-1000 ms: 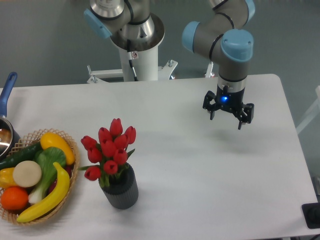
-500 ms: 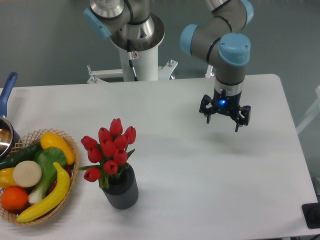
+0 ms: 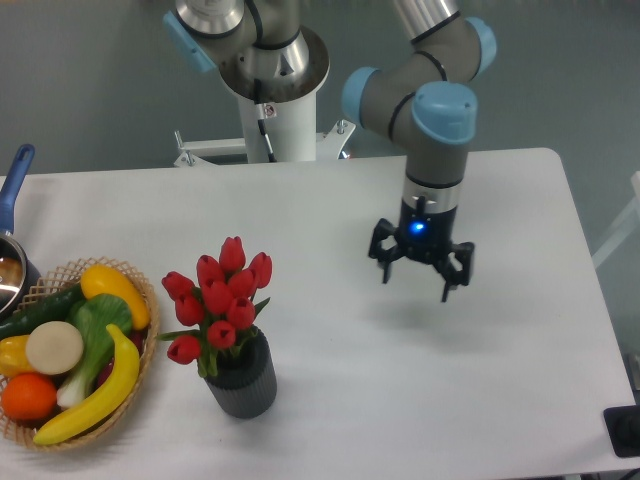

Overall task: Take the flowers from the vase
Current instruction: 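Move the open gripper toward the red tulip heads above the vase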

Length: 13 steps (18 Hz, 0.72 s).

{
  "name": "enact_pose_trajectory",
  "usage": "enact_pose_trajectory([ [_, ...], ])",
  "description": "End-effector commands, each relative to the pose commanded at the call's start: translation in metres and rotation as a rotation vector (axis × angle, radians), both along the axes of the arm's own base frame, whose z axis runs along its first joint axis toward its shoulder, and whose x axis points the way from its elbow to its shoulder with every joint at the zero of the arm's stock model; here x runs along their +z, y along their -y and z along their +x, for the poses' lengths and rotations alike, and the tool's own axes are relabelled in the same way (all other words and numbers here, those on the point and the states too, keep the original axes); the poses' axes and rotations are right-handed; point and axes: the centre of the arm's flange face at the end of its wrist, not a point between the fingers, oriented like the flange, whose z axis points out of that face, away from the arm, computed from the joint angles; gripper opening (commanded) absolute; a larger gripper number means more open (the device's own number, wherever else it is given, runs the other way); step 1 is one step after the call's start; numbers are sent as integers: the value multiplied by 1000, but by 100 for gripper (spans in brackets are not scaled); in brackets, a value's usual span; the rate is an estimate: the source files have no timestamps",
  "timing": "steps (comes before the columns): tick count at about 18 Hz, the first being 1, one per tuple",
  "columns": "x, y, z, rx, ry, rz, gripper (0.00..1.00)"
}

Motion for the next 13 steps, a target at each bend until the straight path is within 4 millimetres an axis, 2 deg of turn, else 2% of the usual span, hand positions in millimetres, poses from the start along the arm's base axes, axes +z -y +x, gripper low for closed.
enact_pose_trajectory([
  [2,14,-10,14,-31,-21,17,100],
  [3,18,-22,28,-73,-4,59,100],
  [6,23,-37,46,-179,131,267,100],
  [13,0,-30,67,-369,215,466,100],
])
